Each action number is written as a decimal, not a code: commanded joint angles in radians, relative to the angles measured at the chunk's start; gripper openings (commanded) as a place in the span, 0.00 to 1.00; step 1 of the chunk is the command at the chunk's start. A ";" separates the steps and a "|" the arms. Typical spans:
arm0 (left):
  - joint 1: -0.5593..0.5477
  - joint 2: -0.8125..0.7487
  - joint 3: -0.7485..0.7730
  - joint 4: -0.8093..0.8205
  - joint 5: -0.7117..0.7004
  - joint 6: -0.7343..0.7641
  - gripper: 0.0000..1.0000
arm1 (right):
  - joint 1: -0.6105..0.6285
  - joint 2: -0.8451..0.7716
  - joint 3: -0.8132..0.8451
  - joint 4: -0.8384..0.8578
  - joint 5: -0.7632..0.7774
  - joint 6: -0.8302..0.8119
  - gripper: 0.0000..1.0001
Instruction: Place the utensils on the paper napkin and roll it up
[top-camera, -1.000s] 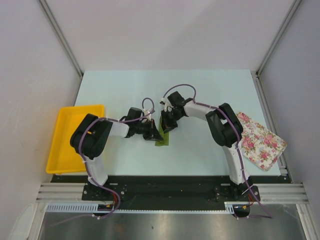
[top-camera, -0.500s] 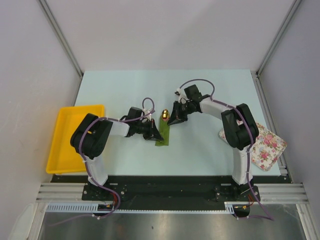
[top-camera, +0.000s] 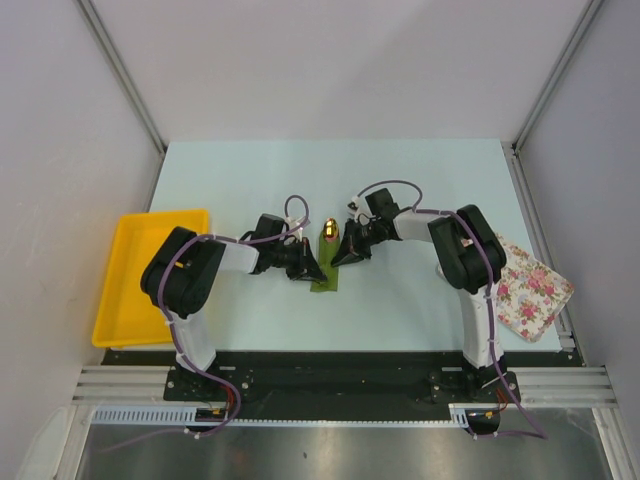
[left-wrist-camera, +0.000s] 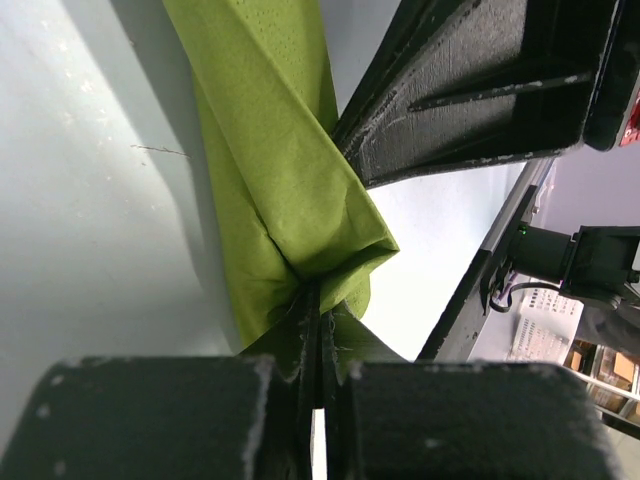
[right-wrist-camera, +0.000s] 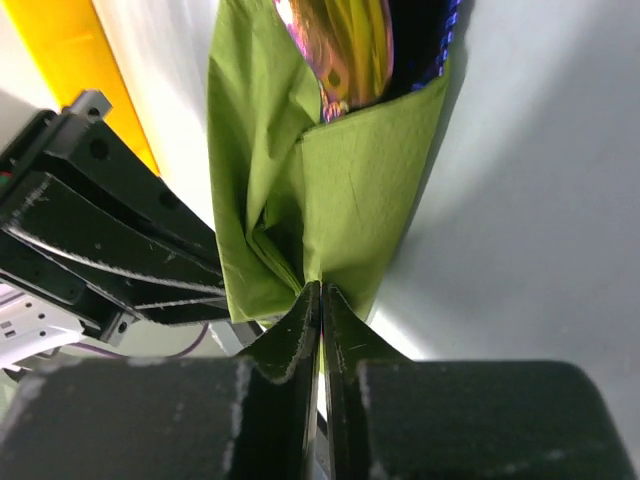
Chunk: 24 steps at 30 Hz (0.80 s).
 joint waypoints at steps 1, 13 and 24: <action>-0.011 0.035 -0.016 -0.056 -0.070 0.026 0.00 | 0.005 0.030 -0.013 0.098 -0.029 0.037 0.06; -0.022 -0.074 0.007 -0.012 -0.019 -0.035 0.00 | 0.003 0.080 -0.042 0.077 0.012 0.019 0.00; -0.075 -0.079 0.014 0.125 0.048 -0.169 0.00 | 0.003 0.099 -0.040 0.049 0.067 0.006 0.00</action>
